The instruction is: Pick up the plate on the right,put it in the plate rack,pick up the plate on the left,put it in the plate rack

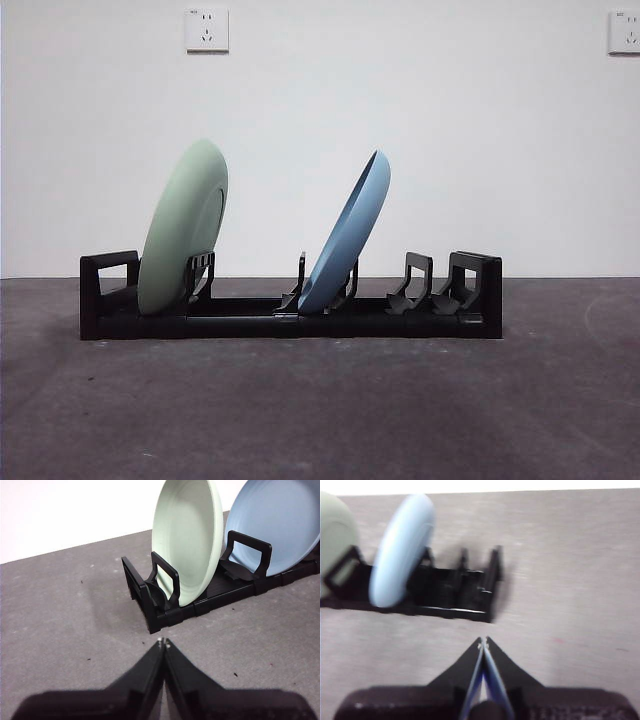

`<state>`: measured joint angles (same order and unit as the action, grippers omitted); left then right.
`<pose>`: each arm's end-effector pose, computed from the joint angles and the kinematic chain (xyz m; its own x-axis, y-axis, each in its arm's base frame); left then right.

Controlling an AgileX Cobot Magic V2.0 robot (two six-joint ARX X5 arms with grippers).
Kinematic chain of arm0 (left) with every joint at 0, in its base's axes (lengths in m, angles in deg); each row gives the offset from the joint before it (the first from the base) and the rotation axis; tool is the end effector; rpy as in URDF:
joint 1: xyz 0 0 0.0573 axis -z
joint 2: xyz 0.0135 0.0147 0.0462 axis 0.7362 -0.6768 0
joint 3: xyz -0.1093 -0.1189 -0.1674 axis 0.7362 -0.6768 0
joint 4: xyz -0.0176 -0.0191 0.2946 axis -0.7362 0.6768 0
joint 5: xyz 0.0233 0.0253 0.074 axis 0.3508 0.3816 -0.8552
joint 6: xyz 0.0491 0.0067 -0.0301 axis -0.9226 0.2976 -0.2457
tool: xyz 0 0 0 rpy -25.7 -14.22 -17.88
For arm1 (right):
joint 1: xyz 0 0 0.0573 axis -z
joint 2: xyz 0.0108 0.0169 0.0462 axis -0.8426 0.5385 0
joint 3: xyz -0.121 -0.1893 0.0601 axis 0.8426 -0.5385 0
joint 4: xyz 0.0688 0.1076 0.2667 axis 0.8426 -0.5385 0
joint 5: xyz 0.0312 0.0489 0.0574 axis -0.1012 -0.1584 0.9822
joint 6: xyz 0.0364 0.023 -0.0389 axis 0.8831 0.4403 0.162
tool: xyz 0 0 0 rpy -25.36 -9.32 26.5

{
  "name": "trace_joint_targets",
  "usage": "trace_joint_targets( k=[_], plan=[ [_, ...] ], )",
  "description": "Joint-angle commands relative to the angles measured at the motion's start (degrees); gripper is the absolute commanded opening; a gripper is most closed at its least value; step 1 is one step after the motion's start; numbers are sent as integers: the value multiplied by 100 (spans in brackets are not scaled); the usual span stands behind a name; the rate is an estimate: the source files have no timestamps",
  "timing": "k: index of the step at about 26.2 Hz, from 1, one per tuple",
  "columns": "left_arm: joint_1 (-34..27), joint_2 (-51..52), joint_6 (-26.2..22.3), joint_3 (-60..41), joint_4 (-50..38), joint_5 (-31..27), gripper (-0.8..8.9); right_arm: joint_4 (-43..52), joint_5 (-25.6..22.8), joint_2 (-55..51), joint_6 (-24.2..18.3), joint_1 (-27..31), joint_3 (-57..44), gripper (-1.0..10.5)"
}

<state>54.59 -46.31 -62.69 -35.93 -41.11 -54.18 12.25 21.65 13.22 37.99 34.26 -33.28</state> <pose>0.1756 -0.0268 0.1523 0.9525 -0.2521 -0.1706 0.2754 0.9525 0.1301 0.1780 0.0701 0.2632 0.8940 0.2157 -0.3928 -0.2123 0.9758 0.0528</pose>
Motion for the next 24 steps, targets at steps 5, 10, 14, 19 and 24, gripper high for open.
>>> trace_joint_targets(
  k=[5,10,14,19,24],
  plan=[
    [-15,15,17,-94,-35,-4,-4,586,-9,-1537,-393,1187,-1054,5],
    [-15,15,17,-94,-35,-2,-4,1810,619,-2581,-356,1576,-2472,5],
    [-15,15,17,-94,-35,-2,-3,1976,741,-2767,-352,1576,-2949,5],
    [-15,15,17,-94,-35,-4,-4,1978,741,-2813,-271,1576,-3263,5],
    [-15,15,17,-94,-35,-4,-4,1952,743,-2813,-201,1574,-3407,5]
  ],
)
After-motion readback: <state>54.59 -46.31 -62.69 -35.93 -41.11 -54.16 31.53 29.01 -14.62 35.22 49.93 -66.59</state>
